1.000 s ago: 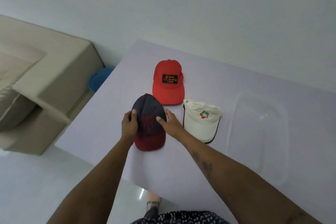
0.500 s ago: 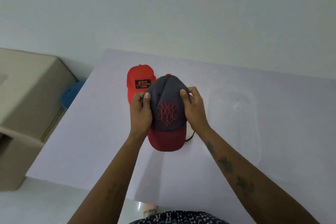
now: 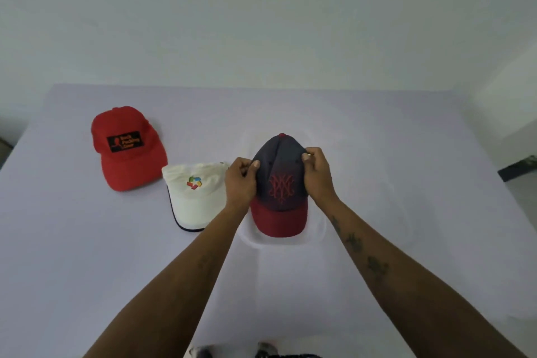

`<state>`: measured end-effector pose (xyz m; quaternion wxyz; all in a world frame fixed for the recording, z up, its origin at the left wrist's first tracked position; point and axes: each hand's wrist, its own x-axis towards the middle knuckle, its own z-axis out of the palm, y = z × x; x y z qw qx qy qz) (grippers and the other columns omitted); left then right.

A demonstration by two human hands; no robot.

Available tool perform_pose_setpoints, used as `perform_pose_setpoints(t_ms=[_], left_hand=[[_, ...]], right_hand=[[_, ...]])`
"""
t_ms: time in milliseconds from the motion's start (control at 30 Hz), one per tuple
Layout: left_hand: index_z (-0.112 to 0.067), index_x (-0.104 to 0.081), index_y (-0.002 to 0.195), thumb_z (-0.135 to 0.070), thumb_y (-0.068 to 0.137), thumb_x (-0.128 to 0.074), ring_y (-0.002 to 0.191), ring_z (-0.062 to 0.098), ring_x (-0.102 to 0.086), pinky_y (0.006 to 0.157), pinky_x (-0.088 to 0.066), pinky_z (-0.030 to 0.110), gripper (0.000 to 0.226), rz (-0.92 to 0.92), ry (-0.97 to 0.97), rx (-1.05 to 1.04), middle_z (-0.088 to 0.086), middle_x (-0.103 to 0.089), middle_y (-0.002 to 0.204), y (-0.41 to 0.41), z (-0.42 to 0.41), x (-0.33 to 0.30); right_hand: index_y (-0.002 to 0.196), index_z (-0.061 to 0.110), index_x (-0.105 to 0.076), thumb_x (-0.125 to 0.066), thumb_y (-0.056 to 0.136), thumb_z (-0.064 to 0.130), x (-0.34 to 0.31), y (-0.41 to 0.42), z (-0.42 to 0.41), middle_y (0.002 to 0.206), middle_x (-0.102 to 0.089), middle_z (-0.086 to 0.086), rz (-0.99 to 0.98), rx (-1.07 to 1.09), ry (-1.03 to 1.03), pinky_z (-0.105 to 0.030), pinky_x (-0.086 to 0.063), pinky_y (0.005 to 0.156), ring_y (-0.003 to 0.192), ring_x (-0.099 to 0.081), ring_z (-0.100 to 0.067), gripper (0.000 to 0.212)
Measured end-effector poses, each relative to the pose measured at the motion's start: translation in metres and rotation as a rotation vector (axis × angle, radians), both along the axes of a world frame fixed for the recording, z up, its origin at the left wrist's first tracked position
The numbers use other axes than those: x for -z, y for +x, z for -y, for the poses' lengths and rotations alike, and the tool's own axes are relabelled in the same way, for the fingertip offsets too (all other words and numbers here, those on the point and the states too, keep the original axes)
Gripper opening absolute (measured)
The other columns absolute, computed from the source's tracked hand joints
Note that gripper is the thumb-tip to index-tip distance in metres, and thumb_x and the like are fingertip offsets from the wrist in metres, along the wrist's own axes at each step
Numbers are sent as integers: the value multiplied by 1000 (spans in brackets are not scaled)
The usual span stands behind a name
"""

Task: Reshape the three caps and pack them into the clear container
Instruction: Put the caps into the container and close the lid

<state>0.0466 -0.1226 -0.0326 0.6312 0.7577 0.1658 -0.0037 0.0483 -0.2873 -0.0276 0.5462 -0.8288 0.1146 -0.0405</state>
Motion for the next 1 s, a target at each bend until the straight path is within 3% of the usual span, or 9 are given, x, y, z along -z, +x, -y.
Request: perform_pose_setpoints(t_ms=[200,367,500,667,800,1000], left_hand=[[-6,-55,90,-7,92,-51,72,17,-51,59,-38,20,5,-38,241,85,2,-56,77,-5,14,9],[1,-54,113,-3,93,-43,92,27,-59,71,-35,25,23,-100,386,154,16,-64,103,-11,25,11],[1,-51,123,-1,92,-41,108,31,-58,79,-38,25,33,-141,386,169,18,-61,118,-13,29,13],[0,-51,110,-5,94,-41,100,30,-59,79,-44,31,21,-141,435,169,18,-59,112,-18,23,4],[-1,-55,112,-6,94,-46,100,24,-59,81,-44,25,21,-37,433,30,12,-62,109,-17,-14,-24],[-3,-59,95,-10,93,-47,85,17,-54,70,-43,22,14,13,386,-196,3,-60,93,-1,-140,-52]], right_hand=[[124,11,-49,-32,99,10,22,-2,-5,121,-56,-4,-29,-13,-36,-30,-45,92,107,-53,-17,30],[128,10,-47,-32,100,12,36,-9,-5,126,-54,-10,-95,23,-55,-27,-43,90,114,-53,-23,32],[140,8,-38,-33,101,15,36,-14,-5,139,-44,-11,-101,48,-55,-22,-36,95,126,-45,-23,39],[138,11,-40,-40,100,17,15,-13,-17,139,-41,-7,37,71,-67,-19,-33,98,123,-43,-12,39],[131,13,-46,-45,98,17,-13,10,-53,138,-42,-6,157,28,-74,-23,-35,101,113,-41,-4,33],[128,12,-48,-47,96,17,-34,50,-153,134,-45,-6,207,-205,-84,-42,-34,109,124,-44,-16,32]])
